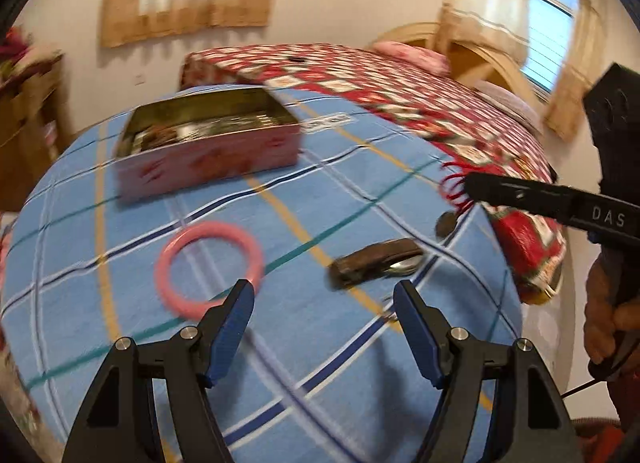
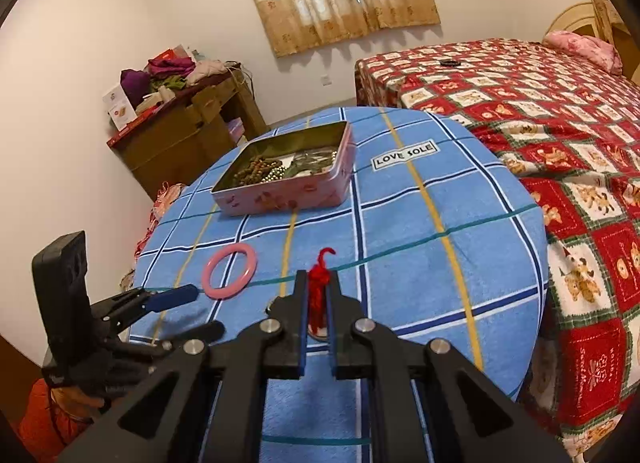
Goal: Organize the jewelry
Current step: 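Grasp the brown leather watch with the left tool while the right holds the red tassel, then carry the watch and tassel over the pink tin and open both tools, then move the right tool down to the small silver ring on the table, then close the right tool on the small silver ring and lift it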
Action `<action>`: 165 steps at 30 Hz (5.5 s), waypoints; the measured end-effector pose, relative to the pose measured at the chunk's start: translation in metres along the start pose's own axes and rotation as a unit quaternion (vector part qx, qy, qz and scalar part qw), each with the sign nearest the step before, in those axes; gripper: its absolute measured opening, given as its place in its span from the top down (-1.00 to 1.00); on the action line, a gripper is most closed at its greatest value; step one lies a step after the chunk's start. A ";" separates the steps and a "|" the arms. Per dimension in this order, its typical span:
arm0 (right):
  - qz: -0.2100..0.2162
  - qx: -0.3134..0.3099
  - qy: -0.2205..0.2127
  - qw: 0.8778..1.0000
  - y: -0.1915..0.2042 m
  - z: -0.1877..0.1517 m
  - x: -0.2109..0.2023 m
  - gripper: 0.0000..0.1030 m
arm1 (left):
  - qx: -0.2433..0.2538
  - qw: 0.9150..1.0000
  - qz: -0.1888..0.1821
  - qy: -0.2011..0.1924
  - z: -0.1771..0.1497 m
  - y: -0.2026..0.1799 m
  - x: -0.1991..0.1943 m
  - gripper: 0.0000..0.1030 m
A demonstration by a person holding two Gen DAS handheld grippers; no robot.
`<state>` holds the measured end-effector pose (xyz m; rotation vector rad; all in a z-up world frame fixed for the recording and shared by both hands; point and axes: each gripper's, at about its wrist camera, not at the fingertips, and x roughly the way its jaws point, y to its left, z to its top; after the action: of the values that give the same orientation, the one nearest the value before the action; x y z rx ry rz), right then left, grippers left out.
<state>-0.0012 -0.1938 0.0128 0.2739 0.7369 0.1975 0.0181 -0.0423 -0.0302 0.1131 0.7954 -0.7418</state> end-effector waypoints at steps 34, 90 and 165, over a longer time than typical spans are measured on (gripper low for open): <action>0.007 0.067 -0.009 0.998 -0.044 0.006 0.000 0.79 | 0.006 0.999 -0.039 0.004 0.050 -0.001 0.031 0.67; 0.018 0.023 0.002 1.000 0.012 0.112 0.144 -0.16 | -0.100 0.983 0.131 -0.084 0.111 0.156 0.018 -0.37; 0.018 -0.090 0.076 0.993 0.042 -0.044 0.047 0.78 | -0.118 0.985 0.126 -0.021 -0.025 0.066 -0.030 -0.37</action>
<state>-0.0010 -0.1338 -0.0351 0.1005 0.8606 0.3192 0.0315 0.0328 -0.0394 -0.0164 0.8059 -0.4051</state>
